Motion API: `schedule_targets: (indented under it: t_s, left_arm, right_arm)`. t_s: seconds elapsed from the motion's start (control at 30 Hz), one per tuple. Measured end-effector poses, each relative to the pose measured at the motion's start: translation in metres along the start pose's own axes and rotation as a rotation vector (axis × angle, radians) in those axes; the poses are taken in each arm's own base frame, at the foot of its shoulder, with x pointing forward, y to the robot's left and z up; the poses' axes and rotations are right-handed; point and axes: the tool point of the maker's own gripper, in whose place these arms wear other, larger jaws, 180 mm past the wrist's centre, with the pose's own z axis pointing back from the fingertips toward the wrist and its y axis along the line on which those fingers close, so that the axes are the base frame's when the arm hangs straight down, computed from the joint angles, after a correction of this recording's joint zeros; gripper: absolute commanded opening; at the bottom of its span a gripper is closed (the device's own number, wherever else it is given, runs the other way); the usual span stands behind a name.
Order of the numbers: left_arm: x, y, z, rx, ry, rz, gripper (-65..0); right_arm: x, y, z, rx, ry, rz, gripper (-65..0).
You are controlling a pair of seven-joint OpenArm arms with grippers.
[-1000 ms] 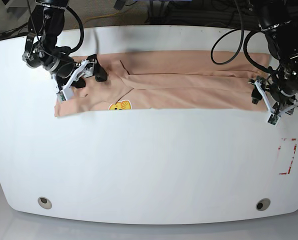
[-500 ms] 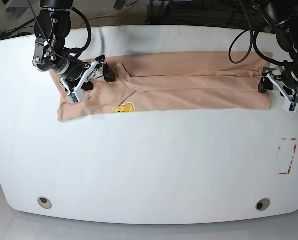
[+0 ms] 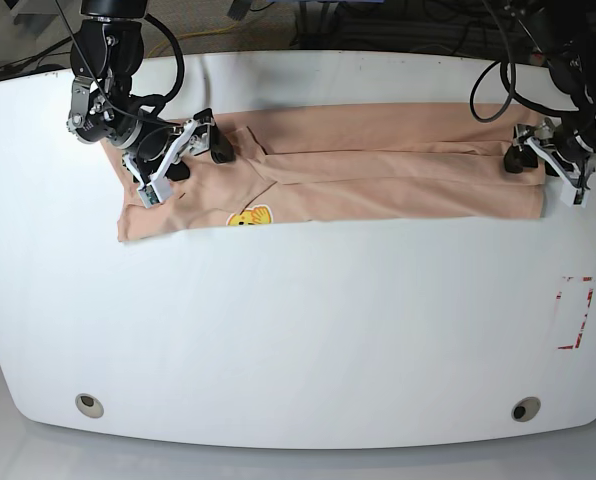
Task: Fold the T-shirt properly
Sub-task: 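Move the left gripper inward along the folded shirt toward the right gripper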
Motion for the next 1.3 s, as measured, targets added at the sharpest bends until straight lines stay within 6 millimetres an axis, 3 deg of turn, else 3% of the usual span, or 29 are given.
schedule_targets:
  t_s: [0.1,0.17,0.33,0.37,0.53,0.7,0.93,1.1,1.23,1.3]
  left_arm:
    - [0.001,-0.001,-0.001,-0.008,-0.01,0.009,-17.8]
    - [0.002,-0.001,-0.001,-0.01,-0.014,0.01,-26.9]
    - [-0.003,-0.007,-0.009,-0.036,0.004,0.008,-63.2]
    - [-0.004,-0.009,-0.011,-0.047,0.004,0.012,-65.0]
    - [-0.014,-0.013,-0.01,-0.056,0.021,0.014,-65.0]
    - [-0.022,-0.022,0.004,-0.011,0.073,-0.078,-65.0]
    - [-0.001,-0.06,0.026,0.02,0.056,-0.209,-64.9]
    - [0.027,-0.117,0.026,-0.063,0.002,-0.388,-64.9]
    - [0.026,-0.166,0.017,-0.18,-0.007,-0.459,-64.9]
    - [0.025,-0.182,0.013,-0.213,0.001,-0.492,-64.7]
  right_arm:
    - [0.0,0.0,0.0,0.001,0.0,0.0,-10.6]
    - [0.0,0.0,0.0,0.001,0.0,-0.001,-10.6]
    - [0.0,0.0,0.0,-0.001,-0.002,-0.001,-10.6]
    - [0.0,0.0,0.0,-0.001,-0.003,-0.003,-10.6]
    - [0.0,0.0,0.0,-0.001,-0.004,-0.004,-10.6]
    - [0.0,0.0,0.0,0.0,-0.005,-0.006,-10.6]
    - [0.001,0.0,0.0,0.0,-0.008,-0.006,-10.6]
    - [0.001,0.001,0.0,0.0,-0.007,-0.006,-10.6]
    - [0.001,0.001,0.0,0.001,-0.008,-0.006,-10.6]
    - [0.001,0.001,0.0,0.0,-0.007,-0.006,-10.6]
